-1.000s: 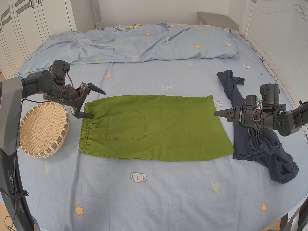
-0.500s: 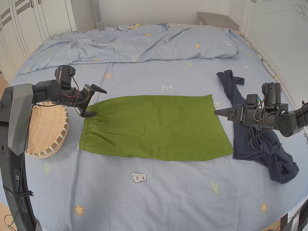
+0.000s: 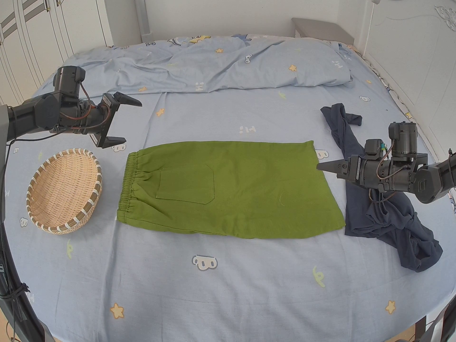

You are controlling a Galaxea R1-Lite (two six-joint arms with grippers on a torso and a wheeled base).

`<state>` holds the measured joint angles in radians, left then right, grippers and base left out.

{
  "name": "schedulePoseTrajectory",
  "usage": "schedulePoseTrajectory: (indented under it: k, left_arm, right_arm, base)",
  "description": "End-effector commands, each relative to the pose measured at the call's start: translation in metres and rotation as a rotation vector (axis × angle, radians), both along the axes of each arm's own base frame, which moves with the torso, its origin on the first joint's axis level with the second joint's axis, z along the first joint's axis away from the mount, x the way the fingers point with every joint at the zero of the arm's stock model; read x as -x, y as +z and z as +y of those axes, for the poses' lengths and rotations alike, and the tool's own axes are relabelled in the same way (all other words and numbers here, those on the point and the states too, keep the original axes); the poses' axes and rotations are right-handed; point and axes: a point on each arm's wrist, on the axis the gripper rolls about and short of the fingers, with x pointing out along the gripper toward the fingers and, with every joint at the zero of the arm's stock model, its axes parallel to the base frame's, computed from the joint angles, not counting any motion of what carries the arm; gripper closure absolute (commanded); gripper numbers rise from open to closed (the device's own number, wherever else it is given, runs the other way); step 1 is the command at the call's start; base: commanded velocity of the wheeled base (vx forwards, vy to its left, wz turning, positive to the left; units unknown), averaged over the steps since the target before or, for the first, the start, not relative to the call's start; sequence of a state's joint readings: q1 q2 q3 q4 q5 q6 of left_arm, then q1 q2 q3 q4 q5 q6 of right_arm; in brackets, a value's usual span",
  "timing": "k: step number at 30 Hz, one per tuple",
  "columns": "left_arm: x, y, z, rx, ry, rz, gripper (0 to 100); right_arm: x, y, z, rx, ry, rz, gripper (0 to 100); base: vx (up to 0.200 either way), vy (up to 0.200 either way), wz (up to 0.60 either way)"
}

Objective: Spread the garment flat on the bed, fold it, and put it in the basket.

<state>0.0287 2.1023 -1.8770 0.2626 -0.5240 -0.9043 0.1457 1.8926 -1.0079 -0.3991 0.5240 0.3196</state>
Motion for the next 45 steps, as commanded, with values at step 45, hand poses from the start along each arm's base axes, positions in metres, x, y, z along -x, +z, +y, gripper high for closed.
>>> schedulePoseTrajectory:
  k: [45]
  left_arm:
    - [0.053,-0.157,0.017,-0.262,-0.182,-0.069,0]
  right_arm:
    - [0.027,0.024,0.011,-0.018,0.046,-0.054,0]
  base:
    - [0.000,0.000,0.00]
